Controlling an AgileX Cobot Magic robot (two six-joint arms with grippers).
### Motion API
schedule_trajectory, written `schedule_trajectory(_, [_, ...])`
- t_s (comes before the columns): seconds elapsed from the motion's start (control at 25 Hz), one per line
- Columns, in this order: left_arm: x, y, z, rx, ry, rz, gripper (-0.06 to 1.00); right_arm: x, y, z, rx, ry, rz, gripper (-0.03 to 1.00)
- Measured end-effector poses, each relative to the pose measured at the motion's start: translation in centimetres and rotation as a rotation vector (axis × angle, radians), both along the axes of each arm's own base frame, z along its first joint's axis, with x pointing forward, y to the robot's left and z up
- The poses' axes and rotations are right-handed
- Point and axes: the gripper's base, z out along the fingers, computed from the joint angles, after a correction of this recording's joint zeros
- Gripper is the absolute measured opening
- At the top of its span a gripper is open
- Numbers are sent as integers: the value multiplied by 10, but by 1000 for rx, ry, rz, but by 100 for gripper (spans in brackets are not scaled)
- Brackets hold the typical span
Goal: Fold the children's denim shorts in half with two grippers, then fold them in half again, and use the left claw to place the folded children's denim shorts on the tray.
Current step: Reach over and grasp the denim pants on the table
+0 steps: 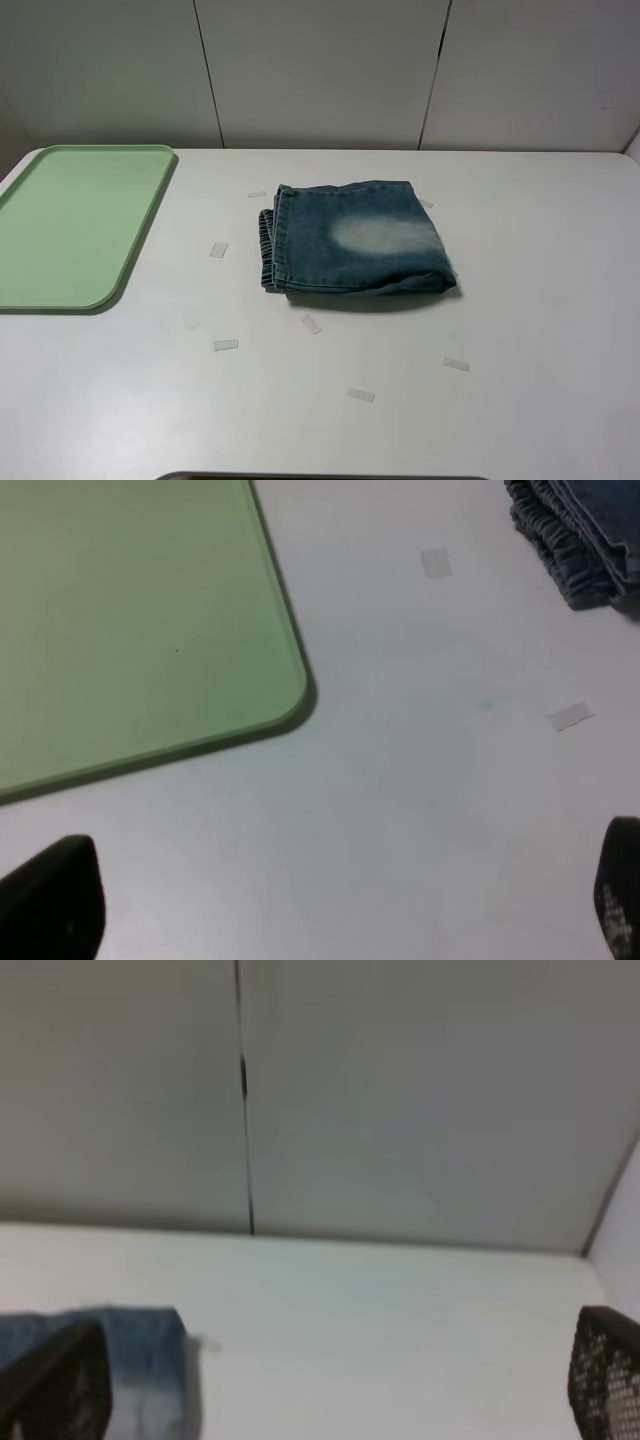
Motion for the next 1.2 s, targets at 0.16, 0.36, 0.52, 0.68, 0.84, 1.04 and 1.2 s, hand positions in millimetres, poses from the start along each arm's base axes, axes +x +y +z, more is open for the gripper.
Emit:
schedule_trajectory(0.16, [0,0,0,0,0,0,98,-37,-2,-2,3,-60,0,69])
schedule_trajectory(0.36, [0,0,0,0,0,0,98,-68,-2,-12,16,-68,11,69])
schedule_trajectory(0.52, [0,0,0,0,0,0,98,-97,-3,-24,18,-148,12,69])
schedule_trajectory(0.68, [0,0,0,0,-3,1,98,-98,-3,-38,19,-113,19,69])
schedule_trajectory(0.84, [0,0,0,1,-5,1,98,-91,-2,-52,20,-30,30,69])
schedule_trajectory(1.04, [0,0,0,1,-5,1,98,-73,-2,-78,10,62,30,69])
schedule_trajectory(1.2, [0,0,0,1,-5,1,98,-58,-3,-105,-31,160,20,69])
